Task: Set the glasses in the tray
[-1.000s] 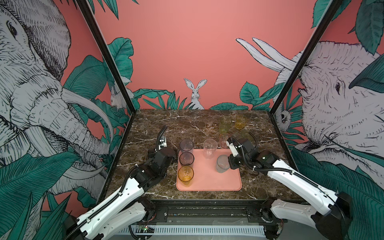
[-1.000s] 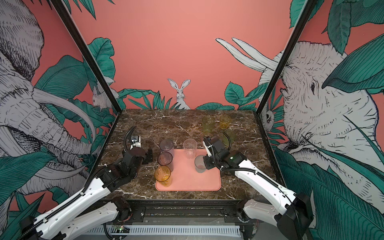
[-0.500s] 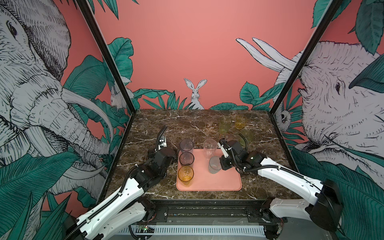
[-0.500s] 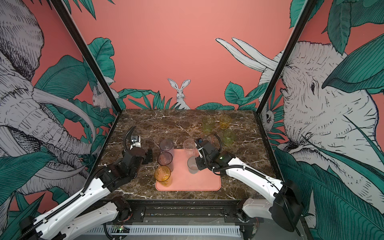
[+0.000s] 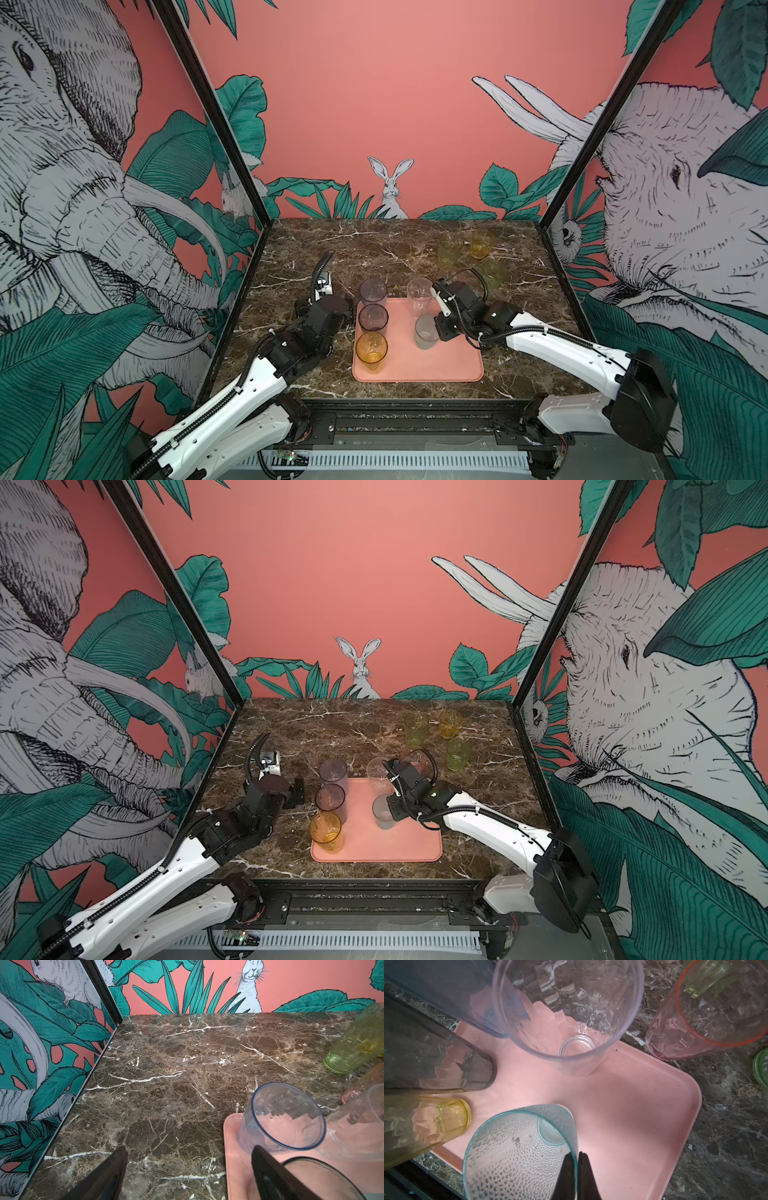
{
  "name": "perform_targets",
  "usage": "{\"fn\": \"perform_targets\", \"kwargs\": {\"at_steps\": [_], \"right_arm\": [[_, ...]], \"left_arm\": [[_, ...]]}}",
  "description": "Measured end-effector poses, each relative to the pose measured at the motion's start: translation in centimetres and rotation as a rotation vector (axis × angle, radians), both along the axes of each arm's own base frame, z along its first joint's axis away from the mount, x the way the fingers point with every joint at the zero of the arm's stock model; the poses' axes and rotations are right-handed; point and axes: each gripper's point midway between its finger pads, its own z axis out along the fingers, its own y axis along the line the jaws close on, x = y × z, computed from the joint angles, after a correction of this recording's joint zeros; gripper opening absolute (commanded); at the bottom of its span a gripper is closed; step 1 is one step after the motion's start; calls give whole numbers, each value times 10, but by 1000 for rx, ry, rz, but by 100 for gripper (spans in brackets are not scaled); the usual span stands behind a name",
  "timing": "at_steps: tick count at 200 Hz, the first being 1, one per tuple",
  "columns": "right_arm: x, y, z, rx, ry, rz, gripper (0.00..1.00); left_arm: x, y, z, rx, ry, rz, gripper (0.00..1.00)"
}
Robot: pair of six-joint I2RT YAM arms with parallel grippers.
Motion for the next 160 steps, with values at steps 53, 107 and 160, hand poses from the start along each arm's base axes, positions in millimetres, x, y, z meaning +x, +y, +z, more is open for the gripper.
{"fn": "perform_targets", "kwargs": {"at_steps": [53, 107, 160], "right_arm": [[5, 5, 3, 15, -12, -2, 0], [9, 10, 1, 12, -8, -2, 0], [12, 15, 1, 18, -6, -3, 0]], "left_arm": [[0, 0, -2, -8, 2, 5, 94], [-4, 3, -5, -15, 2, 9, 94], [-6, 5, -6, -25, -3, 12, 94]]}}
